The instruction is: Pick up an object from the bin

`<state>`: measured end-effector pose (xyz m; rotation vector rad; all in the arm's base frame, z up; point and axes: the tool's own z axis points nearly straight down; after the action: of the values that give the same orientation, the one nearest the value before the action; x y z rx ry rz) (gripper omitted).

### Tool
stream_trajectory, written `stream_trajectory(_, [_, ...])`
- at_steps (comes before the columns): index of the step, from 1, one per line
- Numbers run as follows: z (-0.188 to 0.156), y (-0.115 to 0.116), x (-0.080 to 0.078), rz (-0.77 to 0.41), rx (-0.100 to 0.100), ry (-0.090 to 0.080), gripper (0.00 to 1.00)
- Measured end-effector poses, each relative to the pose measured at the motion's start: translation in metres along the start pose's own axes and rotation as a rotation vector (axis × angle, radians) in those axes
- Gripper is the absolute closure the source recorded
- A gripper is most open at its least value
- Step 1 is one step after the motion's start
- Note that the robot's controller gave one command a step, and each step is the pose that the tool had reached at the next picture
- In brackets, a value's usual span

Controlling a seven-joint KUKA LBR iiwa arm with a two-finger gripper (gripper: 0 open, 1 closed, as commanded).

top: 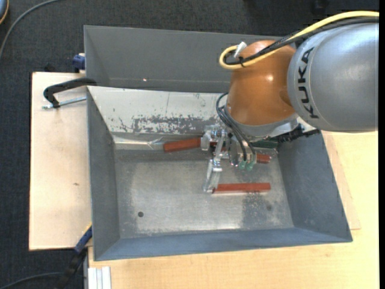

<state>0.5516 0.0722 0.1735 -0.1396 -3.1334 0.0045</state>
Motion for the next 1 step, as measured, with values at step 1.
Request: stream_trajectory(1, [0.0516, -0.0995, 0.0042, -0.241, -0.001, -0.003, 0.00])
